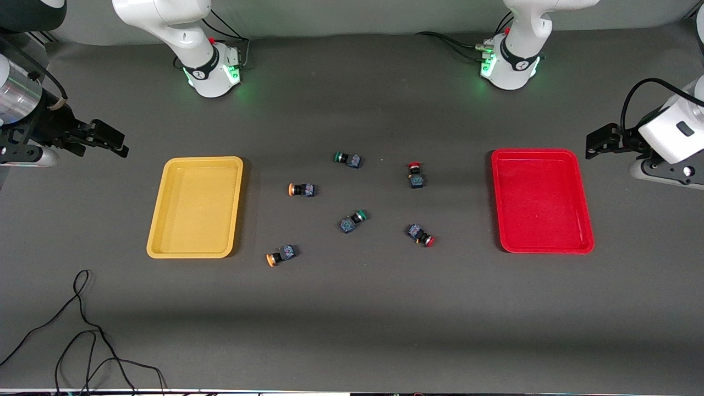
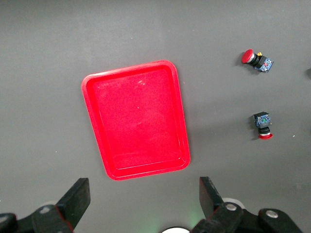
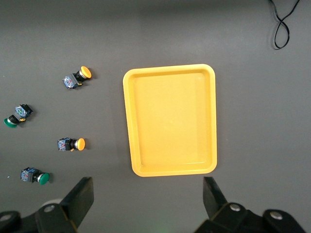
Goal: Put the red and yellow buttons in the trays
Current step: 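Reach the right gripper to a yellow button while the left gripper reaches a red button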
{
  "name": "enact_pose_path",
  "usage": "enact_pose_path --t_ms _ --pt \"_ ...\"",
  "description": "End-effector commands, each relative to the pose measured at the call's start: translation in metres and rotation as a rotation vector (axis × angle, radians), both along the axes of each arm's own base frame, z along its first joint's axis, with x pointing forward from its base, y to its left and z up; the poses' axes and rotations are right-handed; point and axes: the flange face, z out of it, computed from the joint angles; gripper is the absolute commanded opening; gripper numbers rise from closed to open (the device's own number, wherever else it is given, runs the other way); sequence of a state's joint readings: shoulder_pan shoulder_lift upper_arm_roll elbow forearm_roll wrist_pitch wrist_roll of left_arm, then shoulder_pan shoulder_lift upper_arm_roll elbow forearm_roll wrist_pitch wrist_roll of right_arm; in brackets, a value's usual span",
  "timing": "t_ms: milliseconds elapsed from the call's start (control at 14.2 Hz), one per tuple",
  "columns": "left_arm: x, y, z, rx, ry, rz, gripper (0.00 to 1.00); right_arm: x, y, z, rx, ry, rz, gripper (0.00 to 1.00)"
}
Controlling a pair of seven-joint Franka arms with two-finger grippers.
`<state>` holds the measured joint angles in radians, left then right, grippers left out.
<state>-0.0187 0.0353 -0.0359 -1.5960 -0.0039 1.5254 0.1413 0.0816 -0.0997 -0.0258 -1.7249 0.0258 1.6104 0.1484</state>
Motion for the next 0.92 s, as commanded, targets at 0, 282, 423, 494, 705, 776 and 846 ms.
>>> enact_pose_path --t_ms 0,282,423,494,705,776,846 --pt "-0.008 -0.001 0.011 0.016 -0.007 0.032 1.0 0.005 0.001 0.003 -0.02 -0.004 0.025 1.0" --pt "-0.01 -0.001 0.012 0.016 -0.009 0.034 1.0 0.008 0.005 -0.003 -0.022 0.007 0.02 1.0" --pt "-0.009 -0.001 0.009 0.017 -0.012 0.042 1.0 0.011 0.037 -0.016 -0.03 0.025 -0.004 1.0" --pt "-0.011 -0.002 0.004 0.018 -0.003 0.055 1.0 0.014 0.05 -0.026 -0.035 0.039 -0.08 1.0" --pt "-0.037 -0.026 -0.03 0.015 -0.039 0.095 1.0 0.023 0.115 -0.068 -0.053 0.064 -0.323 1.0" --pt "-0.048 -0.044 -0.045 0.019 -0.056 0.104 1.0 0.023 0.142 -0.085 -0.064 0.071 -0.403 1.0" --pt "-0.056 -0.071 -0.061 0.028 -0.057 0.129 1.0 0.021 0.165 -0.1 -0.07 0.072 -0.482 1.0"
